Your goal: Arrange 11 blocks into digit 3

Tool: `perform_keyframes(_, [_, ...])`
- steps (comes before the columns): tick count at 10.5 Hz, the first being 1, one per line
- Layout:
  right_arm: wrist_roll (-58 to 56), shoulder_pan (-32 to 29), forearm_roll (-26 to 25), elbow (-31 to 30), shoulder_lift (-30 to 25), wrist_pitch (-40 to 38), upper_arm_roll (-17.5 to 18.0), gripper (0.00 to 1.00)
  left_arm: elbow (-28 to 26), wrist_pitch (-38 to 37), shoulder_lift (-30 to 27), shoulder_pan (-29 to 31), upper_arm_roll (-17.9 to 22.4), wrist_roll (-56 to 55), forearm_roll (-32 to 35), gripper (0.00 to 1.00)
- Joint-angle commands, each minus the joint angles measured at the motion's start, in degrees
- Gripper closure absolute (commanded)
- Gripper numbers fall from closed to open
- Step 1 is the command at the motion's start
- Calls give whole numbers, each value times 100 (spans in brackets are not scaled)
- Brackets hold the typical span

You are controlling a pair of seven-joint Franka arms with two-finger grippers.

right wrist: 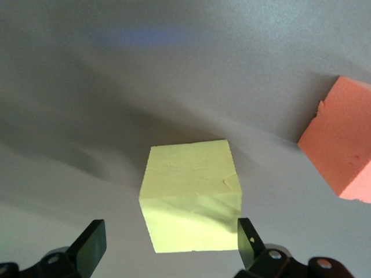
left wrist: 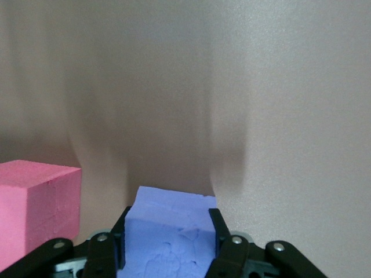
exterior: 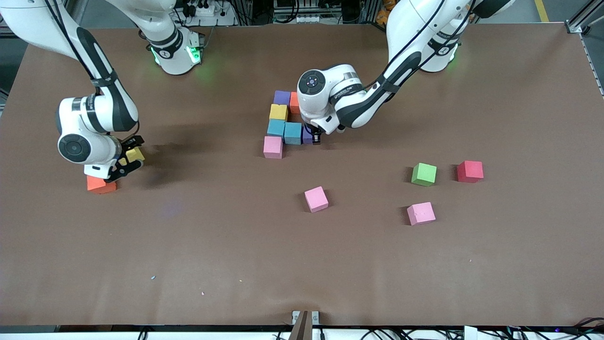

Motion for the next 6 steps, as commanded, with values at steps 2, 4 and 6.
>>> perform_keyframes(2, [-5,-17,-155,25,72,134,42,0,-1,85,54,-104,8,-1607,509,100])
perform_keyframes(4, [-23,-26,-181,34,126,223,42,0,34,94,54,-104,8,-1625,509,100])
perform_keyframes(6, [-23,-26,-304,51,108,180,42,0,43,129,54,-104,17,-1643,527,100])
